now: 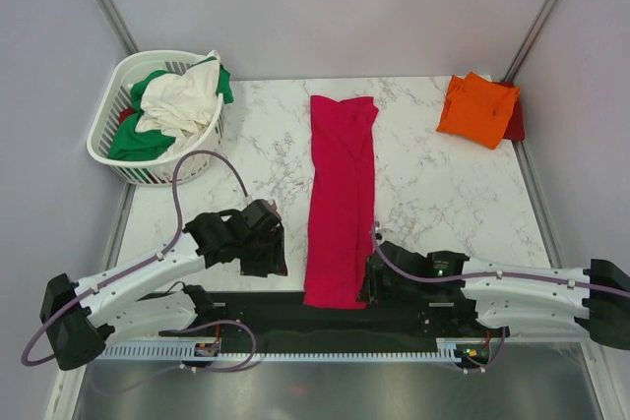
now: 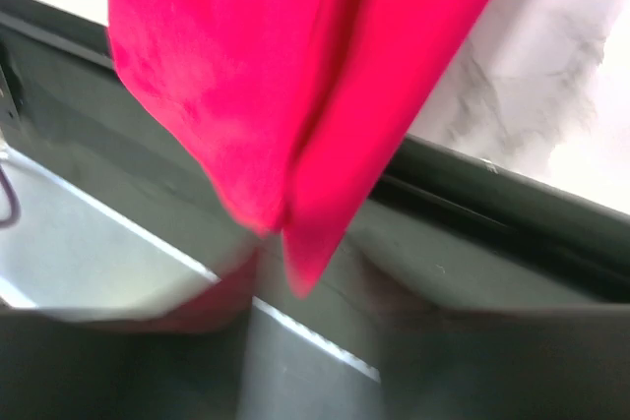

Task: Fold and stack the t-shirts
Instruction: Fold the tshirt

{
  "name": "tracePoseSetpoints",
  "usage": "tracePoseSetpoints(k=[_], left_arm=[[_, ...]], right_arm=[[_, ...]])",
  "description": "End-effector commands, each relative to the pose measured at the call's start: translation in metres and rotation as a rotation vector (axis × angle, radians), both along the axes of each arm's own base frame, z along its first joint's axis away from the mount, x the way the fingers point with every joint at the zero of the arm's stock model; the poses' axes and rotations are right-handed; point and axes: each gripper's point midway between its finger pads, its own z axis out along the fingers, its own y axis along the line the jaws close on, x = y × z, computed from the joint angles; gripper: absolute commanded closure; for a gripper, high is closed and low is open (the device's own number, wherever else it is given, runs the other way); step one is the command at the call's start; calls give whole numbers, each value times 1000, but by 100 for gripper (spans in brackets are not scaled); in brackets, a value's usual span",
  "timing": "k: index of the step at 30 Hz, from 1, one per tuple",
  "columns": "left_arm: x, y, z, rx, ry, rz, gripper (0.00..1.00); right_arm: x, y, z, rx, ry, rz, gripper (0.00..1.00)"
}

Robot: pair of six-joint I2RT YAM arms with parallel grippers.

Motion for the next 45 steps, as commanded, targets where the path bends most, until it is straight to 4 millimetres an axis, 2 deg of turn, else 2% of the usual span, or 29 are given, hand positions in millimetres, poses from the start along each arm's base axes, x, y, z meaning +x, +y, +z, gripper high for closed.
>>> tracePoseSetpoints(k=[1,3,6,7,8,9,11,12,13,19,24,33,34,36,37,39,40,43,44,45], left_arm=[[-7,-22,4,-91,23,35,41],[-15,-29,-3,-95,31,7,41],[-24,-42,-13,-89,38,-31,41],[-24,-46,-15,-87,27,-24,41],[-33,-52,-19,-84,32,-58,42],[-30,-59,-20,-101,2,-60,42],[-31,-65,-28,-107,-13,-62,44],[-31,-67,-31,-112,-17,-63,44],[-28,-76,-31,-149,-29,-60,44],[-27,-78,-58,-106,-37,-83,46],[-23,-79,-74,-76,-59,-99,47],[-23,-81,-85,-104,-68,-94,50],[-23,-82,-84,-107,-70,-95,54],[-23,-84,-83,-111,-71,-97,58],[-22,-85,-81,-117,-73,-95,67],[-22,-88,-76,-136,-77,-95,82],[-22,-92,-70,-151,-84,-99,97],[-24,-101,-55,-203,-73,-94,98],[-25,-104,-51,-218,-58,-73,98],[-27,-106,-46,-232,-46,-65,98]], right_arm=[[-12,-27,-8,-54,38,-28,34],[-9,-38,-13,-95,22,-48,2],[-2,-49,-14,-142,-10,-80,2],[0,-50,-11,-133,-22,-92,2],[2,-49,-8,-115,-27,-114,2],[6,-46,-1,-77,-45,-129,4],[12,-42,6,-26,-75,-164,8],[15,-41,8,-9,-85,-178,16],[17,-37,12,31,-94,-187,20],[9,-24,-12,28,-38,-150,23],[14,-17,-23,27,-46,-156,25],[5,-6,-39,75,6,-131,44],[2,-6,-40,77,17,-123,46],[1,-4,-41,76,25,-113,59],[0,-3,-41,77,29,-108,69],[0,-2,-38,83,23,-99,78],[1,0,-34,90,17,-97,88],[2,0,-24,74,6,-87,100],[2,-2,-22,64,2,-84,100],[0,-12,-25,10,9,-82,100]])
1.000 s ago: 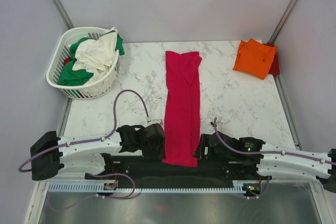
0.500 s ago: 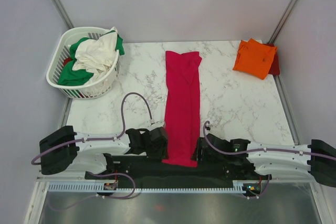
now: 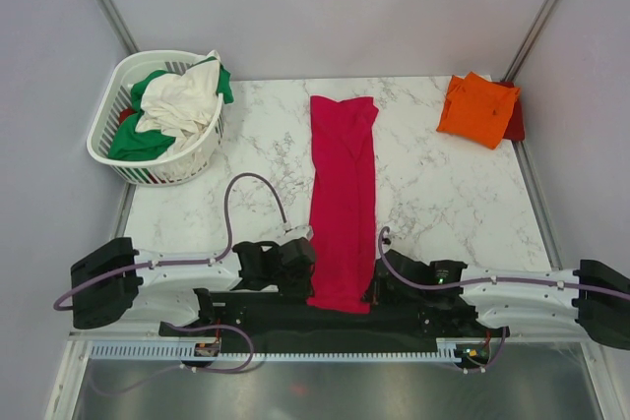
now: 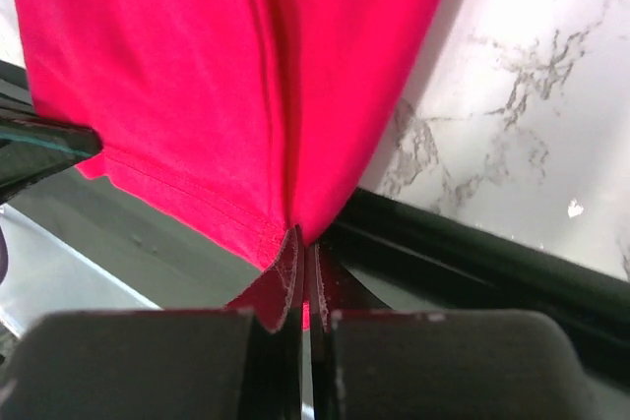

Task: Fold and stack the t-shirts
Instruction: Fold the tshirt

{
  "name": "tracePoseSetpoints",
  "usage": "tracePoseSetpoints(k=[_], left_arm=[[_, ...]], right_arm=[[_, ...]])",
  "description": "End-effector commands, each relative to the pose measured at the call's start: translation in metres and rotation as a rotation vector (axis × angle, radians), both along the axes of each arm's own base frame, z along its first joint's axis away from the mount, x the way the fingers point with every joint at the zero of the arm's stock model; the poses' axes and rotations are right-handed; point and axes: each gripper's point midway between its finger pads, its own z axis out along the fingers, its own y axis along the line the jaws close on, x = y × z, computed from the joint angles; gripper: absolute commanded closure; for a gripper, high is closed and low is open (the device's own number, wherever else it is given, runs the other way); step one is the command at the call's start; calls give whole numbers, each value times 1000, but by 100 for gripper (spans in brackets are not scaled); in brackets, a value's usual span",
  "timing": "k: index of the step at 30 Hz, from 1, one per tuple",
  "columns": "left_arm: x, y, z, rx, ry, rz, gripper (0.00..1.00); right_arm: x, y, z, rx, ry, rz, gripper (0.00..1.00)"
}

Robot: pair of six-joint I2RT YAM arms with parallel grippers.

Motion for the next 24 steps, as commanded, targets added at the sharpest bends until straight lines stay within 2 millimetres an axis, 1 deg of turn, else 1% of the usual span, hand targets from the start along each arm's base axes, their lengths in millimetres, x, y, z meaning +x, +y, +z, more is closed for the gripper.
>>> tracePoseSetpoints(k=[1,2,3,4,5,6,7,9,10,11,12,13,14,15,16,17,18,19,20,21,22,23,24], left_arm=[[2,-25,37,-116,11,57,98],[0,-26,41,-120,28,73,98],[-1,-32,52,-146,27,71,98],[-3,-33,56,-151,31,72,98],[-5,-32,59,-146,39,78,98],[-6,-34,63,-150,43,75,98],[-5,-38,72,-166,43,75,98],[-6,-37,77,-152,48,77,98],[-3,-42,88,-165,38,76,98],[-2,-44,93,-164,30,74,98],[3,-42,103,-146,7,77,98],[6,-41,109,-137,-8,80,98],[13,-37,110,-100,-40,81,98],[19,-33,121,-76,-53,95,98],[23,-30,123,-52,-62,99,98],[29,-27,123,-23,-75,98,97],[40,-27,130,-26,-82,117,97],[44,-24,129,-9,-77,120,97],[47,-24,126,4,-67,109,97],[59,-23,130,-3,-69,135,98],[64,-22,130,1,-66,137,98],[69,-22,130,6,-69,126,98],[80,-24,130,8,-59,140,97]], right_arm=[[-3,-1,21,-30,0,33,100],[0,-5,26,-40,-17,21,100],[-1,-16,27,-83,-15,13,100],[0,-21,30,-96,-23,4,100],[4,-24,37,-86,-47,-14,100],[3,-33,38,-111,-48,-23,100],[4,-33,43,-98,-54,-32,100],[6,-34,52,-77,-69,-45,100],[9,-31,59,-65,-82,-46,100],[11,-31,64,-67,-96,-45,100],[18,-31,76,-76,-126,-57,100],[23,-32,81,-96,-150,-64,100],[27,-41,80,-158,-165,-60,100],[34,-38,94,-156,-192,-70,100],[43,-41,100,-174,-220,-87,100],[53,-47,101,-219,-242,-88,100],[62,-45,112,-212,-260,-98,100],[69,-46,116,-223,-268,-93,100],[84,-53,116,-262,-278,-106,100],[94,-52,126,-255,-293,-108,100],[105,-57,129,-256,-280,-132,100],[111,-56,127,-272,-271,-124,100],[121,-54,133,-272,-299,-105,100]])
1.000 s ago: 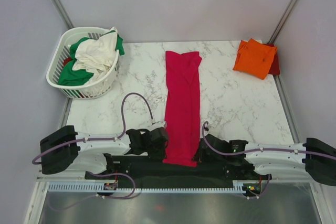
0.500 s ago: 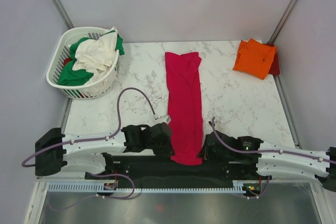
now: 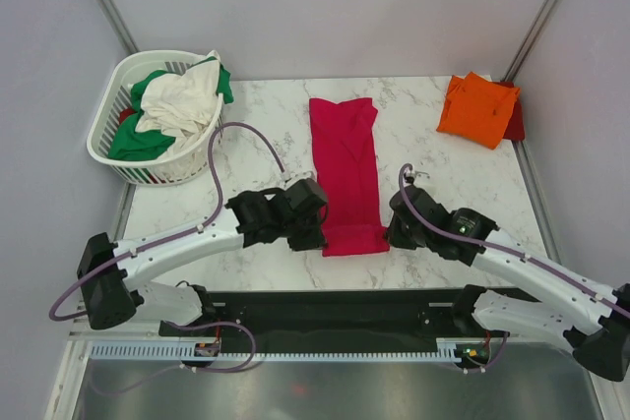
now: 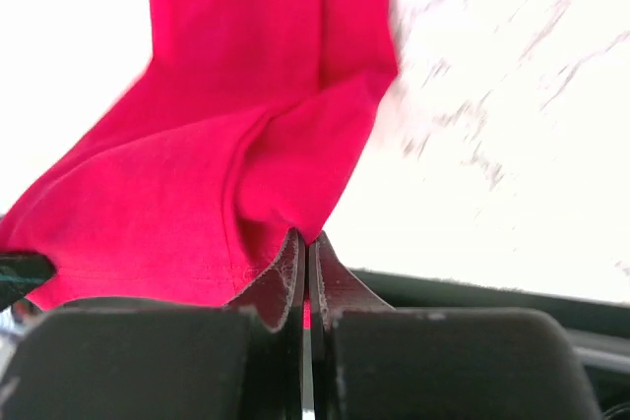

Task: Fold and stack the t-shirts
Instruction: Fold the tshirt

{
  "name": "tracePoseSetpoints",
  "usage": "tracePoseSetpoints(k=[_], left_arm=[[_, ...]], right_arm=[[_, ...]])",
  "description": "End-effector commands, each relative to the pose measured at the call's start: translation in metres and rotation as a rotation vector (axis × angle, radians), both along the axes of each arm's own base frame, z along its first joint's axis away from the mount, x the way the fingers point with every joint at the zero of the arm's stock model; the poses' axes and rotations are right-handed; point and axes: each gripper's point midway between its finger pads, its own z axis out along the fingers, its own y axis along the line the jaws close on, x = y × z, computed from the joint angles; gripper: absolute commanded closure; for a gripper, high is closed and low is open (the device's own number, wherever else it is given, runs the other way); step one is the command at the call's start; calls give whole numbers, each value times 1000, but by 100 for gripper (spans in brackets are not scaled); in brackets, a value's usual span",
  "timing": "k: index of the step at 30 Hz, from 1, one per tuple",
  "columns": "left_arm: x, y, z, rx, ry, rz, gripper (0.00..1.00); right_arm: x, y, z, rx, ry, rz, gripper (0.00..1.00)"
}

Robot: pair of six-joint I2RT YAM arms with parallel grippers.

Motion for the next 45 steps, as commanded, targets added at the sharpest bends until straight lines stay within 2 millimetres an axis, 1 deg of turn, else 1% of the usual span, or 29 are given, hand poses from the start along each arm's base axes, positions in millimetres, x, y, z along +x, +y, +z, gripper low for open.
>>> tracePoseSetpoints(k=[1,2,3,4,6,8,9,10,12,14,15,16,17,18,19,21,22,24,25,30,33,35,38,40,41,42,43,44,45], left_arm=[[20,10,-3,77,9,-30,98],[23,9,-3,77,18,-49,98],[36,7,3,63,12,-31,98],[42,6,-3,80,22,-32,98],[60,5,2,80,10,-29,98],[70,1,-5,93,30,-53,98],[82,-1,1,78,21,-43,98],[88,-3,-7,94,37,-34,98],[101,-7,-2,85,24,-61,98],[112,-9,-12,106,36,-83,97],[122,-8,-10,103,33,-72,98],[126,-8,-11,105,34,-75,98],[131,-7,-17,120,45,-81,98],[137,-6,-15,118,43,-72,98],[141,-6,-15,121,42,-71,98],[150,-4,-16,130,37,-64,98],[153,-2,-18,135,41,-60,98],[161,2,-21,143,44,-48,98],[163,4,-21,145,44,-48,98],[185,13,-28,159,46,-30,98],[198,17,-43,182,69,-30,97],[208,17,-44,178,68,-32,97],[221,14,-58,183,86,-47,97],[228,13,-65,186,92,-58,94],[235,11,-72,180,105,-58,92],[240,11,-73,174,106,-61,88],[244,11,-76,175,109,-62,83],[256,14,-76,173,102,-45,66],[262,15,-76,169,100,-38,58]], right_arm=[[29,-10,13,-80,-47,60,100],[34,-7,8,-91,-25,72,100],[41,-5,13,-97,-37,85,100],[48,-9,14,-104,-37,71,100],[59,-5,13,-106,-33,77,100],[73,-10,10,-117,-26,68,100],[78,-8,12,-107,-27,73,100],[85,-12,12,-107,-27,68,100],[96,-11,11,-110,-23,69,100],[108,-11,7,-116,-14,76,100],[115,-9,11,-110,-22,75,100],[121,-10,5,-116,0,74,100],[126,-9,5,-117,-2,84,100],[133,-6,10,-110,-12,87,100],[138,-5,4,-113,7,92,100],[148,0,9,-109,-5,103,100],[153,-1,2,-117,12,100,100],[162,3,5,-111,4,111,100],[166,2,-2,-119,19,106,100],[189,0,-9,-136,29,95,100],[203,0,-26,-129,67,93,100],[210,-3,-33,-134,84,80,100],[223,-7,-46,-148,101,61,100],[229,-12,-58,-154,123,40,87],[236,-14,-57,-152,116,16,77],[240,-17,-56,-162,111,3,48],[248,-22,-58,-177,97,-19,32],[258,-22,-50,-174,72,-30,12],[266,-26,-46,-184,57,-49,7]])
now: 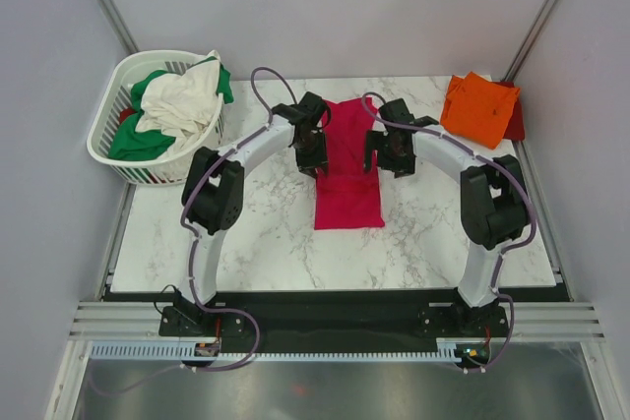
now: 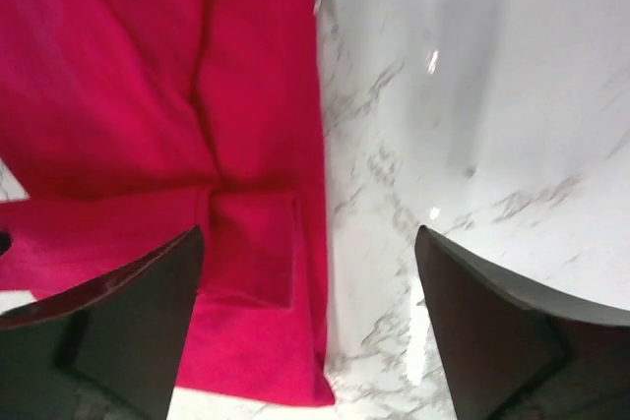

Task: Fold and stack the t-shirts
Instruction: Fold the tshirt

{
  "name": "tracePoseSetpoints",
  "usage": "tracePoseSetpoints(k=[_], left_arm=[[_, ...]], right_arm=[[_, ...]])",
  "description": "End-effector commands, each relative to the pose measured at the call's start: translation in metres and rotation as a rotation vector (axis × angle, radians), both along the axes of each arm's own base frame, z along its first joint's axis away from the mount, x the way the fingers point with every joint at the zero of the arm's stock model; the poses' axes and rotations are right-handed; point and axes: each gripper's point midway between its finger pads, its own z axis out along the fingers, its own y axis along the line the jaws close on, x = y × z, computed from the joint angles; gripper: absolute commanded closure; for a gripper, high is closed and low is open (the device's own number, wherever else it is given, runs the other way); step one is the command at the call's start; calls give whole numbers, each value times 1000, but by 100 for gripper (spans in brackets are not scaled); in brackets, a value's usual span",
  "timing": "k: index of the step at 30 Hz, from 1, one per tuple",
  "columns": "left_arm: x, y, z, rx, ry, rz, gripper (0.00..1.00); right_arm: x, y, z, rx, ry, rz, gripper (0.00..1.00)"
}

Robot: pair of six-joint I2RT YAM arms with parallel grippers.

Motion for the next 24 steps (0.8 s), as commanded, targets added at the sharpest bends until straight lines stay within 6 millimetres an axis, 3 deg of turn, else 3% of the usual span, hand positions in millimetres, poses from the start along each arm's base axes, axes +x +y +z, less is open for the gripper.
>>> tracePoseSetpoints(k=[1,2,4,6,8,9,10,11,12,13,14,15,16,17,18,20,24], left_arm=[[26,6,13,-30,-30,-19,52],[43,10,26,-48,-68,0,49],[58,13,36,-62,-106,-16,39],[78,15,63,-73,-197,-31,34],[90,22,88,-68,-276,-43,32],[92,27,94,-58,-295,-38,32],[94,34,111,-42,-337,-27,32],[92,38,111,-29,-340,-23,33],[88,40,117,-26,-349,-23,36],[84,41,120,-31,-348,-16,38],[71,41,122,-43,-329,-24,40],[65,39,122,-52,-324,-32,46],[57,37,119,-55,-314,-42,48],[41,33,114,-46,-297,-64,50],[35,31,112,-43,-297,-73,54],[14,27,102,-30,-279,-98,57],[-8,24,95,-29,-263,-102,62]], right_arm=[[47,-13,29,-26,-130,-64,2],[61,-14,44,-16,-169,-78,2],[73,-24,56,-29,-194,-103,2],[81,-29,80,-38,-237,-123,2],[79,-26,109,-10,-299,-119,2],[71,-22,110,8,-297,-103,2],[65,-15,131,40,-352,-79,2],[58,-11,135,59,-364,-60,2],[41,-2,121,95,-323,-14,8],[33,9,135,140,-368,24,14],[23,16,131,168,-362,54,22],[6,19,109,180,-310,74,45],[-7,32,107,227,-291,119,54],[-19,37,91,239,-254,138,67],[-25,41,81,250,-228,153,84],[-38,50,62,263,-181,186,93],[-38,61,41,286,-134,208,96]])
